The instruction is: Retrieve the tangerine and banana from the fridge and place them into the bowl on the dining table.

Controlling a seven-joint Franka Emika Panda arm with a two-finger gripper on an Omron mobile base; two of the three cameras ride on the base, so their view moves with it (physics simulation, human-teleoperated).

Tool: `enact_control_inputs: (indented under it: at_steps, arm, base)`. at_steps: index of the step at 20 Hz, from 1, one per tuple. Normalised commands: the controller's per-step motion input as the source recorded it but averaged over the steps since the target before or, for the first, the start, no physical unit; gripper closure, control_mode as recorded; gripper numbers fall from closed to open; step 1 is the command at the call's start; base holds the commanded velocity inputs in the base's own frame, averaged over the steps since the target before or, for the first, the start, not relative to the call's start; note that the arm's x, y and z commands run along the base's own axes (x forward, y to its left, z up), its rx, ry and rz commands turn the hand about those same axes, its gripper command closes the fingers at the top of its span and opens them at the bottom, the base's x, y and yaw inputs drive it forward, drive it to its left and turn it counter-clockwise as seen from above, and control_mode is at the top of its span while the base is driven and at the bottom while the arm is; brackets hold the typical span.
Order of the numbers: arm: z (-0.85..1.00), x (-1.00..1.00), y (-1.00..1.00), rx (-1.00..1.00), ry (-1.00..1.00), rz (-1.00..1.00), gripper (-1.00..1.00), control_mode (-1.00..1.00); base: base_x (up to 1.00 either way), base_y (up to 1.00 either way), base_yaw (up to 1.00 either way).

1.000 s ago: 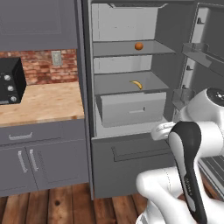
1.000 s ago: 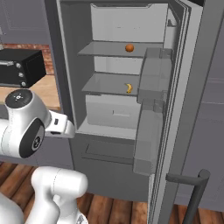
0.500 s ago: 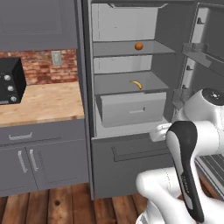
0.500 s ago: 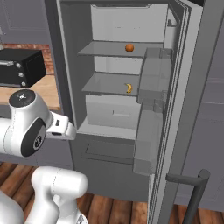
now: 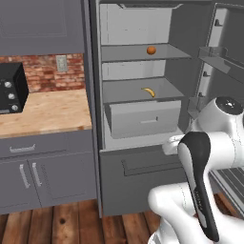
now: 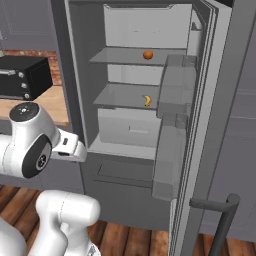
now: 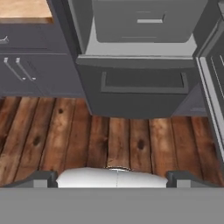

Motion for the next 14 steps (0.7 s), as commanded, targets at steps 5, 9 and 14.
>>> enact_control_inputs:
  at_steps: [5,9,14]
  arm:
    - [-0.06,0.0,0.03,-0.02,0.0,-0.08,-1.0,-1.0]
    - [-0.02,0.0,0.09,-0.03,0.0,-0.1,-1.0,-1.0]
    - [0.0,0.0,0.02,-0.01,0.0,-0.02,-1.0,1.0]
  base:
    - [0.0,0.0,0.0]
    - [0.0,0.0,0.0]
    - [0.0,0.0,-0.04]
